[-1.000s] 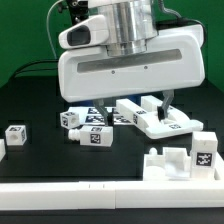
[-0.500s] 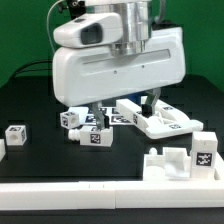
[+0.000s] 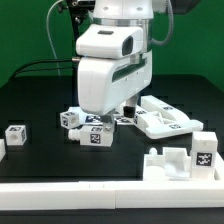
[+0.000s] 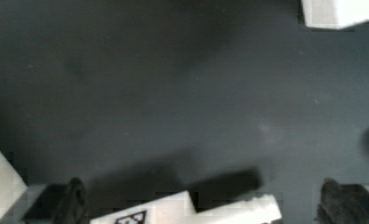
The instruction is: Assemble chair
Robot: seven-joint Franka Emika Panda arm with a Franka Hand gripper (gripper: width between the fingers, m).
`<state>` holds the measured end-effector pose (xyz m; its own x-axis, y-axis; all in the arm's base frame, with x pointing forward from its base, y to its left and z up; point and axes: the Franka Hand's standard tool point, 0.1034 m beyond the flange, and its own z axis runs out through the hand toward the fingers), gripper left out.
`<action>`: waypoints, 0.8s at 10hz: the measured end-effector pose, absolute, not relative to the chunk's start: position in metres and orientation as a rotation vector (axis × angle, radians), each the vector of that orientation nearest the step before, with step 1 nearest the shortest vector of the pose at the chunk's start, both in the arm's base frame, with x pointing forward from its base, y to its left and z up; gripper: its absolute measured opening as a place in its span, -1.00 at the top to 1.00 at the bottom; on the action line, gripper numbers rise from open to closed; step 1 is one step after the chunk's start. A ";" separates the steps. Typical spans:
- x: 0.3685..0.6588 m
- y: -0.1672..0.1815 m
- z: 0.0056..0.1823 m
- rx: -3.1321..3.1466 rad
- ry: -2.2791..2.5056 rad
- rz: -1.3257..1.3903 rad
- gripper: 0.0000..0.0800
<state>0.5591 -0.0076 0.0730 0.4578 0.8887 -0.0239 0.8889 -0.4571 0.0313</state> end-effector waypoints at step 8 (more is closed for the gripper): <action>0.495 -0.039 0.040 2.616 1.621 -0.019 -0.62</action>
Offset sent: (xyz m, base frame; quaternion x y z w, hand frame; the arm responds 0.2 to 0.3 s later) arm -0.0771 -0.0126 -0.0258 0.0224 0.0074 -0.0668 0.9975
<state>0.4949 -0.0389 0.0404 0.4454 0.8943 -0.0439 0.8950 -0.4434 0.0479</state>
